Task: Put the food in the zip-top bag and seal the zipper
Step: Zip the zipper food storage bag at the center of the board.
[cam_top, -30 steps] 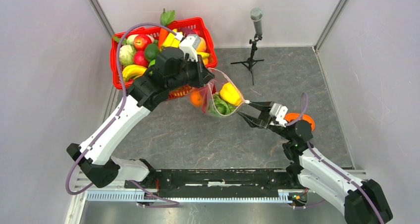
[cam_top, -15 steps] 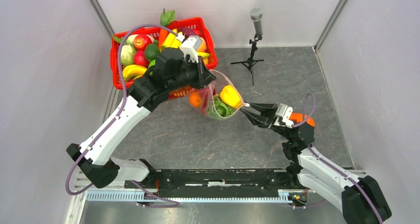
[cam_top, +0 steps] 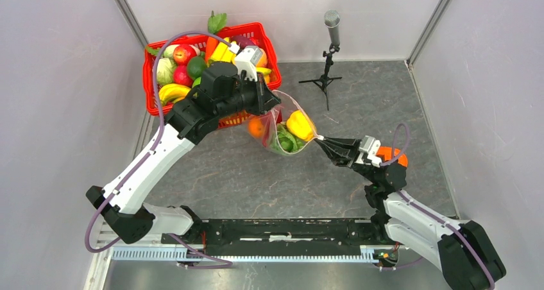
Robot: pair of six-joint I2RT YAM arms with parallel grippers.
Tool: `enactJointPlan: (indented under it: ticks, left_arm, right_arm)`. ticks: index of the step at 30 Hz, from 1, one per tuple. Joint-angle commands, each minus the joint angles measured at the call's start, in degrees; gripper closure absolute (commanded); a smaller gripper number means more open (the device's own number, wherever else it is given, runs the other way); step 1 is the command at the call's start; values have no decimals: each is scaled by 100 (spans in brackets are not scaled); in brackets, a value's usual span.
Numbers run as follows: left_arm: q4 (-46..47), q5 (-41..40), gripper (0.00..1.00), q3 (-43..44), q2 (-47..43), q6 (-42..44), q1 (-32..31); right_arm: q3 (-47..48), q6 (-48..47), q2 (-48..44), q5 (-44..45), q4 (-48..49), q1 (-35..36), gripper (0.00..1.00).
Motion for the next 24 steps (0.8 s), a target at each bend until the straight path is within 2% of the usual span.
enactJointPlan:
  ticks: [1,2,4,9,11,13,14,16,19,24]
  left_arm:
    - [622,167,98,116,-118,-105,17]
    - [622,176,98,115,-111,-103,17]
    - [638,184,98,96,-102,-117,17]
    - [649,188,98,42,-77,-102,17]
    - [600,128,98,-14,-117,2,17]
    - [462,36,94,-48,-178,239,25]
    - [335,-101,88,-46,-201,358,26]
    - [74,-270,66,-40,-247,652,57]
    - [-272,-281,45,74,-322,1020,192]
    - [-565,-349,23,144,-613,1541,444]
  right_arm:
    - [-60,-42,16,151,506,-32,91]
    - [-62,-13,18,160,532,-28,91]
    - [-94,34,46,118,684,-26,100]
    - [-249,-3,-135,429,775,-36,100]
    - [-158,-60,-343,410,417,-41,100]
    - [182,-205,-535,142,-468,-54,100]
    - [422,-281,-595,4,-1028,-54,100]
    - [833,-352,-667,-274,-1948,-57,100]
    - [1319,-363,-657,-701,-2963,-54,100]
    - [1984,-320,-659,-1236,-4159,-54,100]
